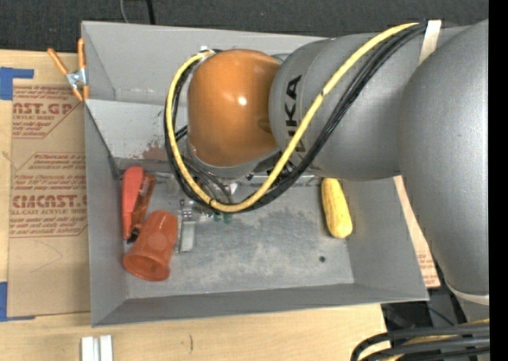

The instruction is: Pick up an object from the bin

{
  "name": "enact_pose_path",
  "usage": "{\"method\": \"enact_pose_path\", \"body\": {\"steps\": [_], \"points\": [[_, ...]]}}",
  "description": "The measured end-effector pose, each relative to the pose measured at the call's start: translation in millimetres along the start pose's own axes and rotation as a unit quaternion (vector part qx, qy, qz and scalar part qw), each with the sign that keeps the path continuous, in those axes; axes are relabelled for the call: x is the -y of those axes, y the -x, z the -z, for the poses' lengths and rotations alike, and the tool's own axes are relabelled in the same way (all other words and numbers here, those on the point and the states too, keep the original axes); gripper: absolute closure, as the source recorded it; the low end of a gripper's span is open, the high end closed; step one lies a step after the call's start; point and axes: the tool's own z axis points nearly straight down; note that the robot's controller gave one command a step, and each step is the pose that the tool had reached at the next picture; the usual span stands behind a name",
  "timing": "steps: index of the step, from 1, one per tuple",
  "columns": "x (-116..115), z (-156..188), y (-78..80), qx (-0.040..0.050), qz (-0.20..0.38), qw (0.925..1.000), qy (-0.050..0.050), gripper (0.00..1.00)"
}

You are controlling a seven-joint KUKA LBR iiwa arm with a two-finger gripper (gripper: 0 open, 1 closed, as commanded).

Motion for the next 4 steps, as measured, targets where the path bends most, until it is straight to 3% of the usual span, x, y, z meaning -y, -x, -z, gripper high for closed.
{"method": "enact_pose_path", "body": {"steps": [1, 2, 3, 4], "points": [[1, 5, 1.6, 0.0036, -0.001, 1.0000, 0.001, 0.00], [1, -14, 1.2, 0.0077, 0.062, 0.9981, 0.001, 0.00], [9, -74, 1.1, 0.0067, 0.217, 0.9761, 0.000, 0.00], [-16, -123, 9.3, 0.0006, 0.058, 0.9983, -0.009, 1.00]]}}
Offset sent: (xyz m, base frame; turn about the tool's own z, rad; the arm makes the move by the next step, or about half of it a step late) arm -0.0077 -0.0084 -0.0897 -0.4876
